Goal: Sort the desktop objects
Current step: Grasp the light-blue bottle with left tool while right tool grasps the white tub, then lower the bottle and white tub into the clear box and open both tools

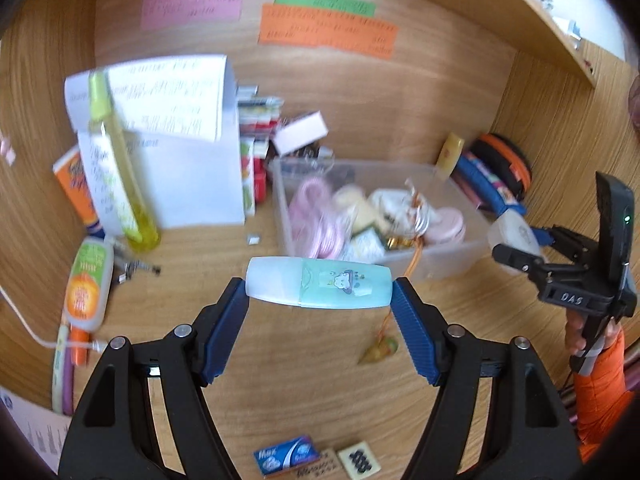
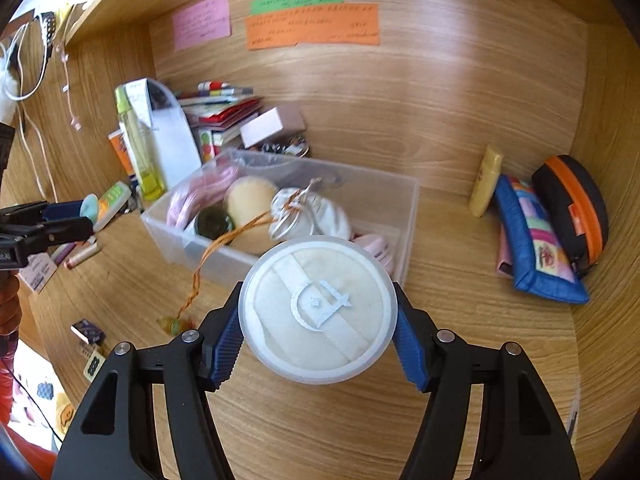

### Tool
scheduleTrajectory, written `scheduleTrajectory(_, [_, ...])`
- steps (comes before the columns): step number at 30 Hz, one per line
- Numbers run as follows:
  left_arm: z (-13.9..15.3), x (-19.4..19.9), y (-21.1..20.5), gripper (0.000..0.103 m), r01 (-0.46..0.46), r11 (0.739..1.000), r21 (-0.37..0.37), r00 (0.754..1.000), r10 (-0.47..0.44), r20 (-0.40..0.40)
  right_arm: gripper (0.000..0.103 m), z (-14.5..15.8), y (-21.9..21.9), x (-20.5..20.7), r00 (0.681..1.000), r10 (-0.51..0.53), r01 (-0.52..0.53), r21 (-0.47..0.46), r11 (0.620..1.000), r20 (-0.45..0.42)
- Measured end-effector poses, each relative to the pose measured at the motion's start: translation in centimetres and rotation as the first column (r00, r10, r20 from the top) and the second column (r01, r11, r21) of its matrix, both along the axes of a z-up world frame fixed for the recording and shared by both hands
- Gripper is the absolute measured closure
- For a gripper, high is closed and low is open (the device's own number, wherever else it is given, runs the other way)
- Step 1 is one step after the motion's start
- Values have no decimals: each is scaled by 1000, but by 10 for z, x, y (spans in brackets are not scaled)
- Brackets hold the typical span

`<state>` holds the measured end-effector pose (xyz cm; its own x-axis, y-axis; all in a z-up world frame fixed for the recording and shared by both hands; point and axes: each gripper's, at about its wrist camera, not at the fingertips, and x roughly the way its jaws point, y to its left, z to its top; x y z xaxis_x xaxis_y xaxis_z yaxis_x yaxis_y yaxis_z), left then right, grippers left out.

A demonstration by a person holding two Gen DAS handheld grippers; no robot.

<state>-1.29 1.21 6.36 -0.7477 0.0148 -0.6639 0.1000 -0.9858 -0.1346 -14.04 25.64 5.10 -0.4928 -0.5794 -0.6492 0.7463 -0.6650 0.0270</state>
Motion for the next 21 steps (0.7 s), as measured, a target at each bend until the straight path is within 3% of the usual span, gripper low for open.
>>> scheduleTrajectory(6, [14, -22, 6, 31, -10, 1000, -30, 998, 8, -57, 41, 10, -4, -18, 1000, -18, 18, -11, 1000, -22])
scheduleTrajectory(15, [11, -76, 5, 31, 10, 999, 50, 1000, -9, -24, 41, 24, -22, -50, 999, -20, 19, -35, 999, -37])
scheduleTrajectory(21, [9, -107, 10, 31, 44, 993, 111, 999, -43, -9, 41, 17, -39, -66, 1000, -7, 7, -33, 999, -8])
